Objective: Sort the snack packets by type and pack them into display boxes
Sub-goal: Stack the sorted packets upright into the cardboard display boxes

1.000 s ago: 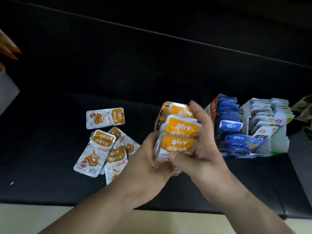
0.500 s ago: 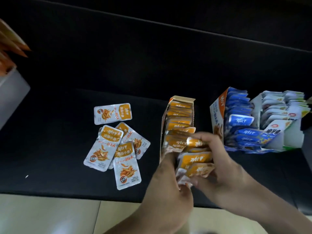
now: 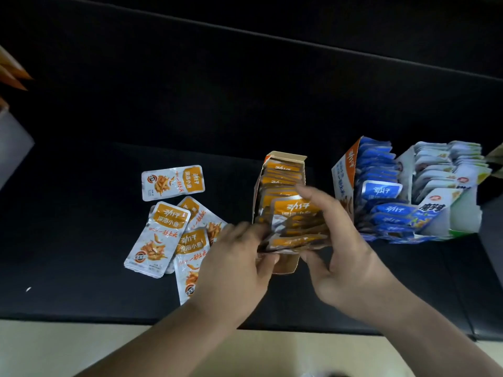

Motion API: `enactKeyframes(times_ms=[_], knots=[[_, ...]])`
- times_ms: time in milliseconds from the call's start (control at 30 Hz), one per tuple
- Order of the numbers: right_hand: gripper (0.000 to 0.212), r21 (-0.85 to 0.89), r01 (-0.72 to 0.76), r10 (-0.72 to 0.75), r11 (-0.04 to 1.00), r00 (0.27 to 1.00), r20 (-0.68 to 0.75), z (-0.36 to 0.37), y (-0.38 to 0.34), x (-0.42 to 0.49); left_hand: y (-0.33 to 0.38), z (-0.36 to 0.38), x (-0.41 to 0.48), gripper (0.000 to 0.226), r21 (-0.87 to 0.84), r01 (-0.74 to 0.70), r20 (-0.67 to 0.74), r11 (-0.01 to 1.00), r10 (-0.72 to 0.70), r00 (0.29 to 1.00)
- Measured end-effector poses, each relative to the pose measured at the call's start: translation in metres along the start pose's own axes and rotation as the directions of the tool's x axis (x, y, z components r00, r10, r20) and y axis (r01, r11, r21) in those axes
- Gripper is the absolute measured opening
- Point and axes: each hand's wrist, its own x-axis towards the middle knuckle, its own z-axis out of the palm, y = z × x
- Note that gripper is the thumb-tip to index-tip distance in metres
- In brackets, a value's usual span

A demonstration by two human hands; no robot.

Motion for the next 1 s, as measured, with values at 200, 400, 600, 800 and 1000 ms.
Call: enactKeyframes(times_ms=[200,400,600,800,1000], knots=[[0.113,0.017,-0.033,0.034,0.999,0.994,-0.1,0.019,0.009,0.0,-0.005,0.009,0.002,0.033,-0.073,0.046,0.02,0.996,-0.045,0.999],[0.116,0.447,-0.32,0.425,0.835,0.891,-0.157,0.045,0.011,-0.006,-0.005,-0.009,-0.007,0.065,-0.223,0.167,0.057,0.96,-0.158,0.986],[0.08,0.379,-0.495,0.541,0.782,0.841,-0.019,0.065,0.004,-0.019,0.002,-0.009,-0.008,0.104,-0.185,0.115,0.04,0.976,-0.109,0.993],[0.078,0.396,-0.45,0.526,0.8,0.844,-0.102,0.072,-0.011,-0.015,0.01,-0.017,-0.005,0.096,-0.183,0.004,-0.035,0.983,-0.011,0.999],[0.063,0.445,-0.424,0.525,0.789,0.841,-0.131,0.063,-0.003,-0.019,-0.004,-0.009,-0.013,0.069,-0.267,-0.016,-0.066,0.964,-0.002,0.998]])
